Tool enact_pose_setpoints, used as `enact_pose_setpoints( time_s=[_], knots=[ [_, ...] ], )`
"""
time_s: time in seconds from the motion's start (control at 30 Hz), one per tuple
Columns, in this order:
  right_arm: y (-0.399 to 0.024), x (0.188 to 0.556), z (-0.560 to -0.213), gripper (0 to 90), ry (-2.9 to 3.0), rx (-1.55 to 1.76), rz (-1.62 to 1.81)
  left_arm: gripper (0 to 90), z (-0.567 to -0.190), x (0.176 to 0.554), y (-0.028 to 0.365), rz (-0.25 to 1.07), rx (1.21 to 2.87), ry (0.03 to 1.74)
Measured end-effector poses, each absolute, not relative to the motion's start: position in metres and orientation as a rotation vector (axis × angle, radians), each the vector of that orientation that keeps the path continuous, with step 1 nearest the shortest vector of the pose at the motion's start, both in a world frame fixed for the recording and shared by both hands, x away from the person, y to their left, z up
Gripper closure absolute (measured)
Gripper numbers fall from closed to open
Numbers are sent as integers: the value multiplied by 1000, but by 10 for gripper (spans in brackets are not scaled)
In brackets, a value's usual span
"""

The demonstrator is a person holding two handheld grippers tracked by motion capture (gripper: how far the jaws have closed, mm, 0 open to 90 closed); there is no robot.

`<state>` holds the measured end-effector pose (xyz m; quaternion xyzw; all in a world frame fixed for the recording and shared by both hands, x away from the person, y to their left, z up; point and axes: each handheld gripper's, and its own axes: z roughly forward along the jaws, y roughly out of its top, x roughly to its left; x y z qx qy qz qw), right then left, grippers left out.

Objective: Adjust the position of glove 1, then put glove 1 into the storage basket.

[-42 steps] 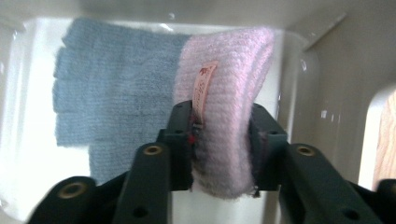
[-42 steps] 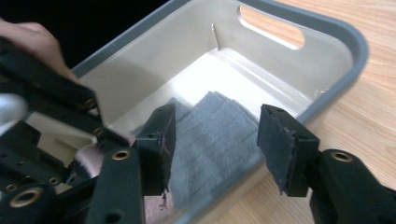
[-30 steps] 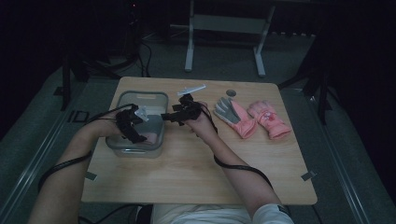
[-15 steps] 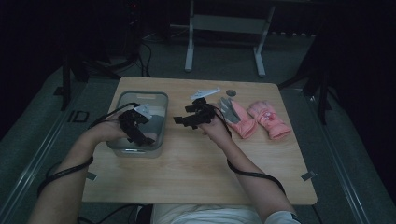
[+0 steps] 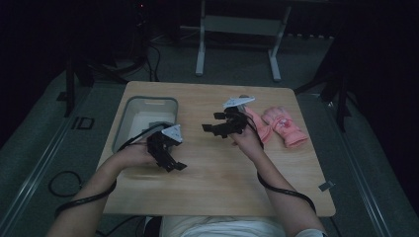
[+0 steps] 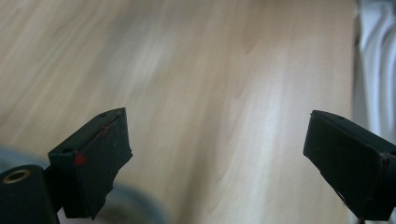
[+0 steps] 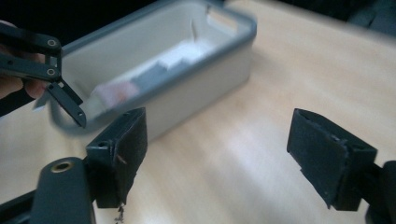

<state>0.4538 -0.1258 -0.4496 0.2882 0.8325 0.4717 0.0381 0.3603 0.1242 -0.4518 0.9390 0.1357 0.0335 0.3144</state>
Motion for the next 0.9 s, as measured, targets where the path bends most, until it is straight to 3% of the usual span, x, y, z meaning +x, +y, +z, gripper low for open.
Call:
enact_pose_setpoints(
  time_s=[0.3,0.5,0.53,0.73,0.9],
  knots=[
    [-152,447,-453,123,2500,957,1461,26,-467,337,89,62,2495,293],
    [-171,446,-462,149,2508,991,1421,26,-488,330,74,114,2549,328],
    [-179,445,-466,261,2509,970,1366,26,-492,329,72,128,2562,319],
    [-209,443,-472,475,2463,937,1257,26,-509,324,66,150,2569,293],
    [-236,447,-474,565,2422,948,1147,26,-517,323,65,129,2546,290]
  ],
)
